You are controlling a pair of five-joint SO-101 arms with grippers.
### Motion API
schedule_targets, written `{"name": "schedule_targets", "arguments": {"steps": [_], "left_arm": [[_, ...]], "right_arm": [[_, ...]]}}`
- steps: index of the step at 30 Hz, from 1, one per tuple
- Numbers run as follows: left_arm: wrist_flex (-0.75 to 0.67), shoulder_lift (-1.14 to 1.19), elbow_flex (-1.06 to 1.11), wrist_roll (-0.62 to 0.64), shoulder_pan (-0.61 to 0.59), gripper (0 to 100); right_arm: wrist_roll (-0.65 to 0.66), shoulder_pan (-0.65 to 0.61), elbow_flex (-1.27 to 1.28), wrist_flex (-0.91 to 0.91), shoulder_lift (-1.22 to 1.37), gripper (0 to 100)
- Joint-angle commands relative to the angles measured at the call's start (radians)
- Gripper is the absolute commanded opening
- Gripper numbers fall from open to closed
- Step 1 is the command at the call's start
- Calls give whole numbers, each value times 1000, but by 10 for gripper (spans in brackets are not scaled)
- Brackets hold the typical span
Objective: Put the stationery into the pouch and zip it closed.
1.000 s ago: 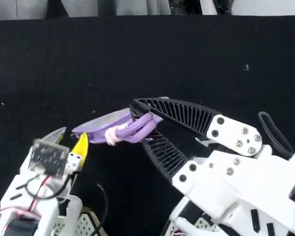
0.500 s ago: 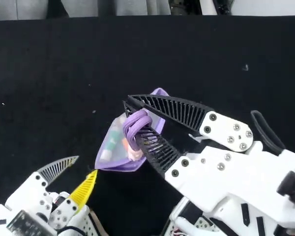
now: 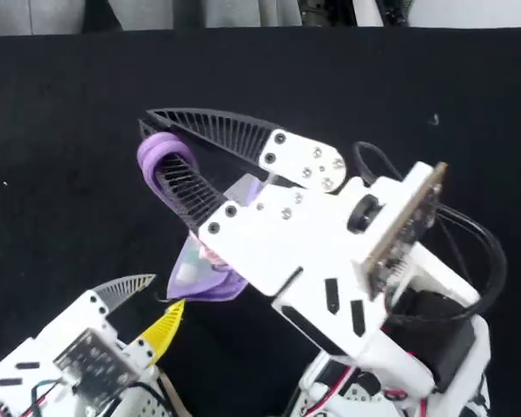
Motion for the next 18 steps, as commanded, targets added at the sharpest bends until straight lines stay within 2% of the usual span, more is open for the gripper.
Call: {"name": "schedule_targets", "arguments": {"steps": [1,8,15,18], "left_arm": [[-55,0,8,0,85,166],[-58,3,8,144,297,166],[-64,3,12,153,315,166],[-114,3,48,152,312,166]], "right_arm": [[5,-12,-13,-31,18,11],[8,-9,-8,-87,18,11],[3,-12,-5,-92,19,11],[2,-12,-4,-91,19,11]]}}
